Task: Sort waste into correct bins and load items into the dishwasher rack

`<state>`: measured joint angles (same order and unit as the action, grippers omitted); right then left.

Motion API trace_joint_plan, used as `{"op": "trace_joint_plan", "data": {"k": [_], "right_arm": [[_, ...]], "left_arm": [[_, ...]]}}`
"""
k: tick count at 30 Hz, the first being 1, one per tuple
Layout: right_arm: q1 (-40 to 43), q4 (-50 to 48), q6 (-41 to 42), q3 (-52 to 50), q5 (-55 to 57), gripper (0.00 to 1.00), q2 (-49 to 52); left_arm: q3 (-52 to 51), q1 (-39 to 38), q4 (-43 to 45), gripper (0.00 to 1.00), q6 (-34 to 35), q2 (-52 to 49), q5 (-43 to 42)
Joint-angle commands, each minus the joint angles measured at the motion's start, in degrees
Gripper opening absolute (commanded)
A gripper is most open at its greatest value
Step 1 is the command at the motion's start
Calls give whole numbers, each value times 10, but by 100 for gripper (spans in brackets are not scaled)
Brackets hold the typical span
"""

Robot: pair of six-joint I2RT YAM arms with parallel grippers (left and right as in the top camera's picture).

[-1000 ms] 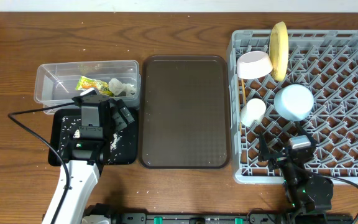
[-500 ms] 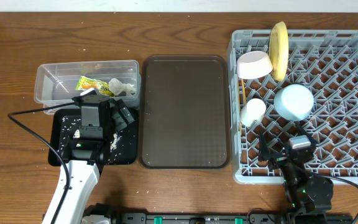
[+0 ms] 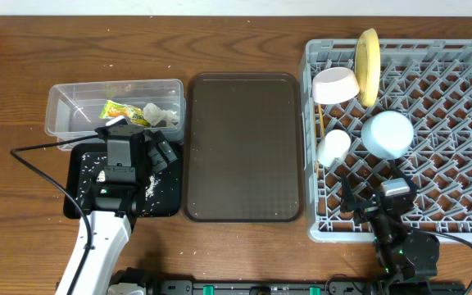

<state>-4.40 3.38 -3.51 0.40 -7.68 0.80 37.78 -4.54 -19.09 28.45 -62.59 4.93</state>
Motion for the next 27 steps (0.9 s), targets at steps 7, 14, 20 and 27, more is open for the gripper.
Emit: {"op": "trace_joint_plan", "data": {"k": [7, 14, 20, 27], "right_arm": [[3, 3, 2, -1, 4, 99, -1], [3, 3, 2, -1, 4, 99, -1], [3, 3, 2, -1, 4, 99, -1], [3, 3, 2, -1, 4, 99, -1]], "left_arm": [[9, 2, 0, 98, -3, -1, 11], [9, 2, 0, 98, -3, -1, 11], [9, 2, 0, 98, -3, 2, 11], [8, 2, -2, 98, -3, 12, 11]]}}
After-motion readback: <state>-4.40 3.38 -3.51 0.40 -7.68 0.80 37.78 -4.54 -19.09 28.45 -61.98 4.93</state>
